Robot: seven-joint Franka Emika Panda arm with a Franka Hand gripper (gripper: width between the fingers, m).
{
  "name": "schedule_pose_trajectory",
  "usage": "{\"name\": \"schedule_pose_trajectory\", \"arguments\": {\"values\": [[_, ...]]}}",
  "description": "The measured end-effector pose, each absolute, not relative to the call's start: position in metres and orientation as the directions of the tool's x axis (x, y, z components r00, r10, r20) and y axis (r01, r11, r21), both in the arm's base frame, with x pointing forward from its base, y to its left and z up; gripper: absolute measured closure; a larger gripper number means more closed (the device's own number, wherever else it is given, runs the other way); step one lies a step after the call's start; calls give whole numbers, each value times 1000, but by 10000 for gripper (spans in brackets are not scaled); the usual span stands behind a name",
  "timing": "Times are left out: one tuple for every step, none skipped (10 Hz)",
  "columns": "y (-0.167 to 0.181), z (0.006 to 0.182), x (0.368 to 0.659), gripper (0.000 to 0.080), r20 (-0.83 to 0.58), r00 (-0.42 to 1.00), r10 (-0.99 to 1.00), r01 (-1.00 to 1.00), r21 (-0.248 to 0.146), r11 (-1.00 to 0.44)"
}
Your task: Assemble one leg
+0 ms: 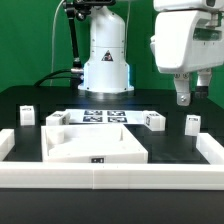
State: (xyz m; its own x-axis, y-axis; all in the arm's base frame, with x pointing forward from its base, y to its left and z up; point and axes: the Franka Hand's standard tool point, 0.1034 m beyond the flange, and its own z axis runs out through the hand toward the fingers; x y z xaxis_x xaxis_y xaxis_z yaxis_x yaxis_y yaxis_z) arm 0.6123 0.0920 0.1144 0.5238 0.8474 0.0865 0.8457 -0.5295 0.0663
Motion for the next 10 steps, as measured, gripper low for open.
{"name": "schedule_pose_trajectory", "arguments": {"values": [[86,108,606,150,90,447,890,887,85,-454],[79,101,599,150,77,344,936,932,94,-350],[73,97,596,150,55,260,964,959,96,-265],[70,95,595,150,39,222,974,969,99,-225],[63,92,592,150,24,184,983,978,96,-186],[59,90,591,150,20,191,981,977,93,-192],[60,90,591,150,21,190,981,977,93,-192],[60,90,591,150,21,191,981,977,93,-192],[60,90,591,150,21,191,981,977,93,-192],[57,90,590,150,17,162,987,982,96,-163]]}}
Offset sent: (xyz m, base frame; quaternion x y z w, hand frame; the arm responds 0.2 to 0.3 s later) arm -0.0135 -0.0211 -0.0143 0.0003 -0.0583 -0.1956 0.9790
